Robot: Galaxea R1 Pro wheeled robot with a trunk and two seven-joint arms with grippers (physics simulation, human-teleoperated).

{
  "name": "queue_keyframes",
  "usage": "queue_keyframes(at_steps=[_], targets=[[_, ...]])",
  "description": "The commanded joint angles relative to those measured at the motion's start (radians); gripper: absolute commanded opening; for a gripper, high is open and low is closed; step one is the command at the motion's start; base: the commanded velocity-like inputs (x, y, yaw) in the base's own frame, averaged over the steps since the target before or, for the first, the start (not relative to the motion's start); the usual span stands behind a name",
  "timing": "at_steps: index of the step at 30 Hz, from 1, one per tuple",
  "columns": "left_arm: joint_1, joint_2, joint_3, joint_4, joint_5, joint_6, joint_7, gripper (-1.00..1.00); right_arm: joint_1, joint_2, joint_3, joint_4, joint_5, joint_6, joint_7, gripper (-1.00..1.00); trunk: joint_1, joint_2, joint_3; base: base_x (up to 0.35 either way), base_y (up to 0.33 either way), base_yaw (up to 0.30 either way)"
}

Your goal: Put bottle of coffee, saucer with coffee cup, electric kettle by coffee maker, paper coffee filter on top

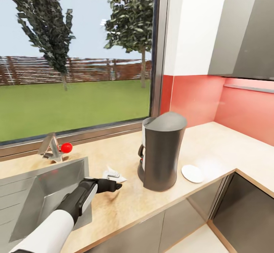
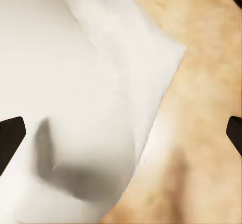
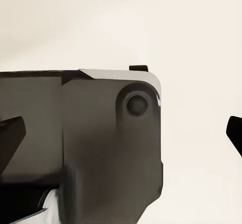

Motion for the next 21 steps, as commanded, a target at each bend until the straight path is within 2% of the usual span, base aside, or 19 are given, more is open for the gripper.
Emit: queue_keyframes(at_steps=[1, 21], targets=[[0.0, 0.0, -0.001, 0.0, 0.007, 0.006, 0.001, 1.0, 0.0, 0.001, -0.001, 0.0, -0.001, -0.002, -0.001, 1.0, 0.001, -0.001, -0.001, 0.196, -0.067, 0.0], [0.0, 0.0, -0.001, 0.026, 0.007, 0.006, 0.001, 1.0, 0.0, 0.001, -0.001, 0.001, -0.001, -0.002, -0.001, 1.0, 0.001, -0.001, -0.001, 0.053, -0.007, 0.0]])
